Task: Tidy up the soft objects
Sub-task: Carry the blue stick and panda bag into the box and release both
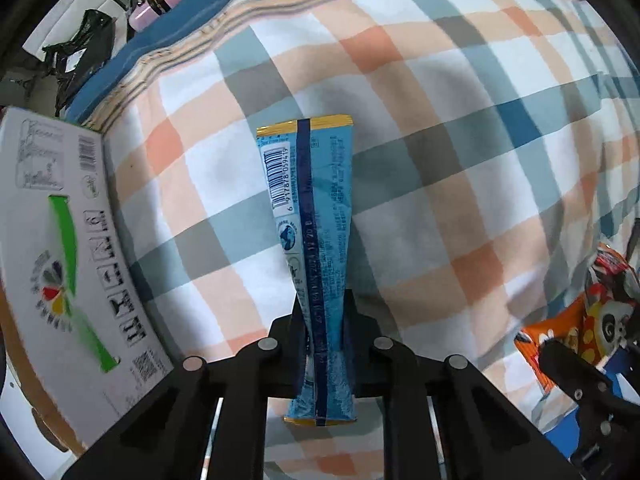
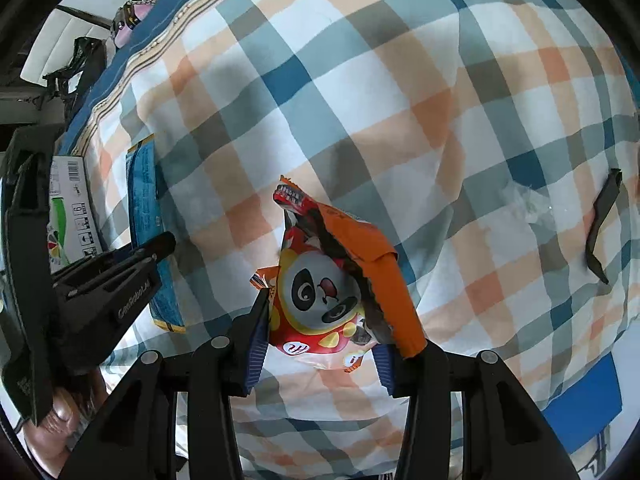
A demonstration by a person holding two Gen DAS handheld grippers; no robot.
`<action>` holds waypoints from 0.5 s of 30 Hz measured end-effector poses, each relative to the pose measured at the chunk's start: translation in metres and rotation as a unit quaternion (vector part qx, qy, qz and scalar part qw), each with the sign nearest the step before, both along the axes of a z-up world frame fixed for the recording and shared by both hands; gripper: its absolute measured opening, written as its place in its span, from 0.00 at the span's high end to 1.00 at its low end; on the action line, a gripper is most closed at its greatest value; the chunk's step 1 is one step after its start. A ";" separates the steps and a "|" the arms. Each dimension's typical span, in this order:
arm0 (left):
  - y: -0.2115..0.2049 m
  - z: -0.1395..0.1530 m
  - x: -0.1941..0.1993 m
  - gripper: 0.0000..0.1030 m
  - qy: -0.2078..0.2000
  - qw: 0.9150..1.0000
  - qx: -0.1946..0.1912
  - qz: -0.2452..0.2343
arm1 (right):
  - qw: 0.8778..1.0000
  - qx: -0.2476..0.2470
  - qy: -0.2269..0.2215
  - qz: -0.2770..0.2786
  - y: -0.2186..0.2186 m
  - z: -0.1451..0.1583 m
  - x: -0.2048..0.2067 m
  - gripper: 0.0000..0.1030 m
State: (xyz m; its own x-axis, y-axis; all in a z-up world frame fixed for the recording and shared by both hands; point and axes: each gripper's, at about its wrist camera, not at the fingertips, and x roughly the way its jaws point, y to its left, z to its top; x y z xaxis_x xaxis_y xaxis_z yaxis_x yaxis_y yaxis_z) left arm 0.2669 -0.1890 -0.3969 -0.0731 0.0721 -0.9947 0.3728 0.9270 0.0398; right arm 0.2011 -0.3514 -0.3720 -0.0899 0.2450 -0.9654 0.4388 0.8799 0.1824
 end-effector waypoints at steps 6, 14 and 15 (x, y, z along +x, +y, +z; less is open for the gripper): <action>0.016 0.053 -0.016 0.88 -0.031 0.999 -0.042 0.013 | 1.000 -0.001 -0.024 0.020 0.009 0.026 -0.001 0.54; 0.077 0.160 -0.046 0.88 -0.086 0.989 -0.108 0.054 | 0.995 0.013 -0.070 0.067 0.043 0.081 -0.007 0.54; 0.090 0.172 -0.049 0.88 -0.094 0.987 -0.114 0.064 | 0.994 0.016 -0.077 0.075 0.050 0.090 -0.006 0.54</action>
State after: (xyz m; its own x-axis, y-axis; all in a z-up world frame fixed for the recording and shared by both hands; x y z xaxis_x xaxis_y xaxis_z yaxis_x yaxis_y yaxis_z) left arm 0.2181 -0.0985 -0.2251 0.1212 -0.1525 -0.9809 0.2586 0.9589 -0.1171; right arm 0.1948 -0.3016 -0.2825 0.0205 0.2717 -0.9622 0.2684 0.9255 0.2671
